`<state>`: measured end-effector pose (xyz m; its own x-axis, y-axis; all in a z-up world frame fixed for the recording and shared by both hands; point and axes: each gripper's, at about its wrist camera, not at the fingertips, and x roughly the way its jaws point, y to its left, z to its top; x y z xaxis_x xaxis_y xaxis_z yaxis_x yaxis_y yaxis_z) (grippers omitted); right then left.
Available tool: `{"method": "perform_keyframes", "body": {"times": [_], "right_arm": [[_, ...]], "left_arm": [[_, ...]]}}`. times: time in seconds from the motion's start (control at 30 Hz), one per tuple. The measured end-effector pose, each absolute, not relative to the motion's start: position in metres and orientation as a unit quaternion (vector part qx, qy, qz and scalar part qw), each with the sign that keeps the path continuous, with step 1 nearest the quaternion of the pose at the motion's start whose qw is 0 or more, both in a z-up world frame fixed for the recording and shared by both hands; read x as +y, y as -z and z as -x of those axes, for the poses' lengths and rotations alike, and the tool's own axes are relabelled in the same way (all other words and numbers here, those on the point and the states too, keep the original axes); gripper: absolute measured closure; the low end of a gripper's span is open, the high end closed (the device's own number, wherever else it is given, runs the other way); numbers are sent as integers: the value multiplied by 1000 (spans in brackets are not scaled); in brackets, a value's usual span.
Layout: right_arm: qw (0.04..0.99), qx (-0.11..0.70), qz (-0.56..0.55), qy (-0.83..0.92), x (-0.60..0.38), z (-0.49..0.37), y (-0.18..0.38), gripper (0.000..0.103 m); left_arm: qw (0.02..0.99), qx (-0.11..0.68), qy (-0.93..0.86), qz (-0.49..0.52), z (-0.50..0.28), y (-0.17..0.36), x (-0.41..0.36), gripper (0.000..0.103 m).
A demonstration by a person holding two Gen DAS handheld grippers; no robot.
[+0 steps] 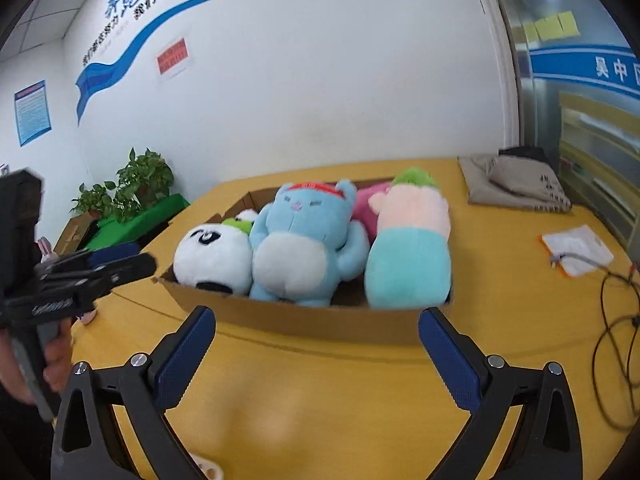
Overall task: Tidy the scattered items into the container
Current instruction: 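Pull both grippers back toward the white phone case on the table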
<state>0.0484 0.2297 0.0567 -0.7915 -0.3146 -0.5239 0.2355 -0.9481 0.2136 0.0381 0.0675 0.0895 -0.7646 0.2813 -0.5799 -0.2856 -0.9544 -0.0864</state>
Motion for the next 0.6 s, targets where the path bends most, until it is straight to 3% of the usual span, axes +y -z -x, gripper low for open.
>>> {"method": "perform_keyframes", "body": {"times": [0.2, 0.6], "right_arm": [[123, -52, -318, 939, 205, -77, -40, 0], [207, -17, -423, 882, 178, -146, 45, 0]], "left_arm": [[164, 28, -927, 335, -85, -61, 63, 37], [193, 3, -870, 454, -130, 26, 50, 37]]}}
